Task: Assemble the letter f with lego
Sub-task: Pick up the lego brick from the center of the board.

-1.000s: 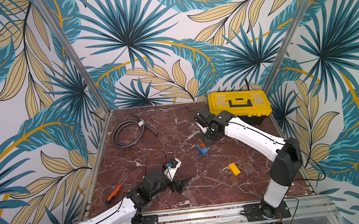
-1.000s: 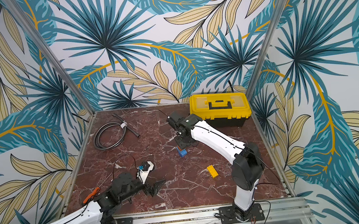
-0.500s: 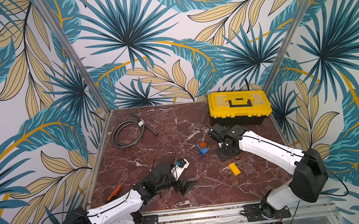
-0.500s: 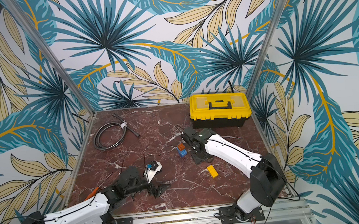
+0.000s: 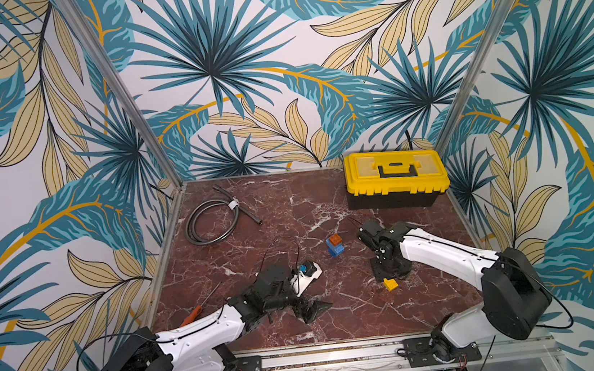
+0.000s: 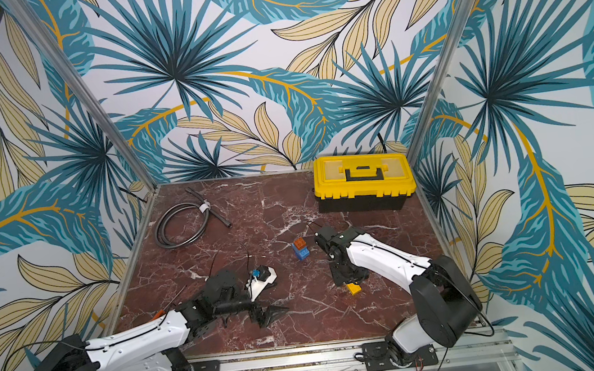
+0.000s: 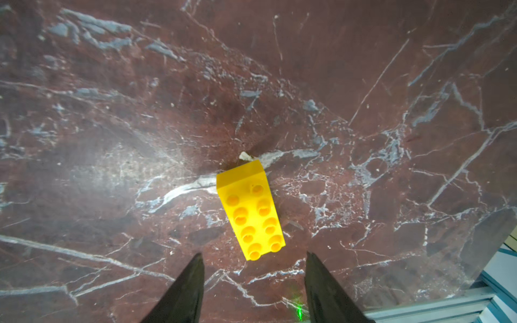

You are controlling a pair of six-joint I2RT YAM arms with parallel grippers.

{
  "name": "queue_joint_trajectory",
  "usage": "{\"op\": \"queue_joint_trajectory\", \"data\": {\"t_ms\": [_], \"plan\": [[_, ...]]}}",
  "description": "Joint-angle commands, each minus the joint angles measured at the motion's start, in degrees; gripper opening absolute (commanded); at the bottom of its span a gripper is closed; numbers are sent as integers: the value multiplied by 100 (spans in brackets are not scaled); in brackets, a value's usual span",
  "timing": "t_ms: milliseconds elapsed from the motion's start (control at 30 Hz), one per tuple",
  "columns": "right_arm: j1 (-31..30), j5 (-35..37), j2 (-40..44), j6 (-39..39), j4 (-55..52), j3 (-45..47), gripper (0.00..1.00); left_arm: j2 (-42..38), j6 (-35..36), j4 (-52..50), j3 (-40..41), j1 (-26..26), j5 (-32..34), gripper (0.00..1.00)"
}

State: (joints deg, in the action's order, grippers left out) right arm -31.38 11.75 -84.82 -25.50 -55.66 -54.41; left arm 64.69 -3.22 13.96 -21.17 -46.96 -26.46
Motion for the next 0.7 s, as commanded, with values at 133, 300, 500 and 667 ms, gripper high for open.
{"op": "queue_joint_trajectory", "data": {"t_ms": [133, 300, 500, 667], "plan": [[152, -232, -207, -45, 295, 71, 59, -23, 32, 54, -98, -24, -69, 100], [325, -319, -382, 19, 374, 84, 58, -104, 14, 51, -63, -25, -26, 99], [444, -429, -555, 120, 519, 123, 55, -201, -19, 46, -10, -24, 37, 100], [483, -459, -732, 141, 583, 106, 54, -258, -50, 46, 24, -24, 58, 99]]}}
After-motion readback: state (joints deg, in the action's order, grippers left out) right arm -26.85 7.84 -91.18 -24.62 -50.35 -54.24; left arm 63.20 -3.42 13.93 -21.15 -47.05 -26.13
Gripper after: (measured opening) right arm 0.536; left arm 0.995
